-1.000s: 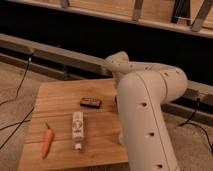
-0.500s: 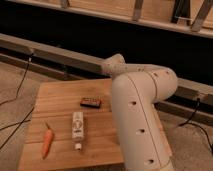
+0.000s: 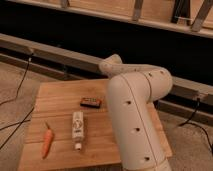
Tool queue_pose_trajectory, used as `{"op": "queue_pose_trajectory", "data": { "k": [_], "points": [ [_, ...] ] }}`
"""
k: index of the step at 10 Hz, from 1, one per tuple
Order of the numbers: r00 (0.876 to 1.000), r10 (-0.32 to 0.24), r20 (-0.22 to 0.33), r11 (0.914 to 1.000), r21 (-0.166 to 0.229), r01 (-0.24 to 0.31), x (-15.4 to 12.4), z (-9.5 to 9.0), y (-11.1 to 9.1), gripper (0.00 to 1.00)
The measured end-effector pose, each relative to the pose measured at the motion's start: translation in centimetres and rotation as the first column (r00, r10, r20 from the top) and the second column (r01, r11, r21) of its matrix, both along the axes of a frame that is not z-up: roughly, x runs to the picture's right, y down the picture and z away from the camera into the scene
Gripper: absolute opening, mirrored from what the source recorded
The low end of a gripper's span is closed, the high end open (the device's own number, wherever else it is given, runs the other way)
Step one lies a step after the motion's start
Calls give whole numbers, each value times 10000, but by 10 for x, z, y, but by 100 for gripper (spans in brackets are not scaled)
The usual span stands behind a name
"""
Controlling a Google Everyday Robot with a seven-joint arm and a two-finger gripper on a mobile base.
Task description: Place the white sponge in the ceramic bowl
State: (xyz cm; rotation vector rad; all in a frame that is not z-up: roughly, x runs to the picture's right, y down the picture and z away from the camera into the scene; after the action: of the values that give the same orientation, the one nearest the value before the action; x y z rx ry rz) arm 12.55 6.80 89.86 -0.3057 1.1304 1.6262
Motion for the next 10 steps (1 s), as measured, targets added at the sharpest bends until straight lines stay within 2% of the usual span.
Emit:
{"op": "queue_pose_trajectory", "data": {
  "k": [4,6,7,8,9,10],
  "points": [
    [9961,-231,849,9966,810,162,-24,-20,-32,80],
    [9856,-406,1642,9901,1390,177,-50,-34,-51,80],
    [9685,-603,2416,9828,1840,153,-75,-48,-64,80],
    [9532,-718,2937,9772,2120,83,-90,-56,-71,80],
    [9244,-877,3712,9676,2525,-96,-113,-72,-81,80],
    [9139,-922,3953,9646,2633,-166,-120,-78,-84,80]
  ]
}}
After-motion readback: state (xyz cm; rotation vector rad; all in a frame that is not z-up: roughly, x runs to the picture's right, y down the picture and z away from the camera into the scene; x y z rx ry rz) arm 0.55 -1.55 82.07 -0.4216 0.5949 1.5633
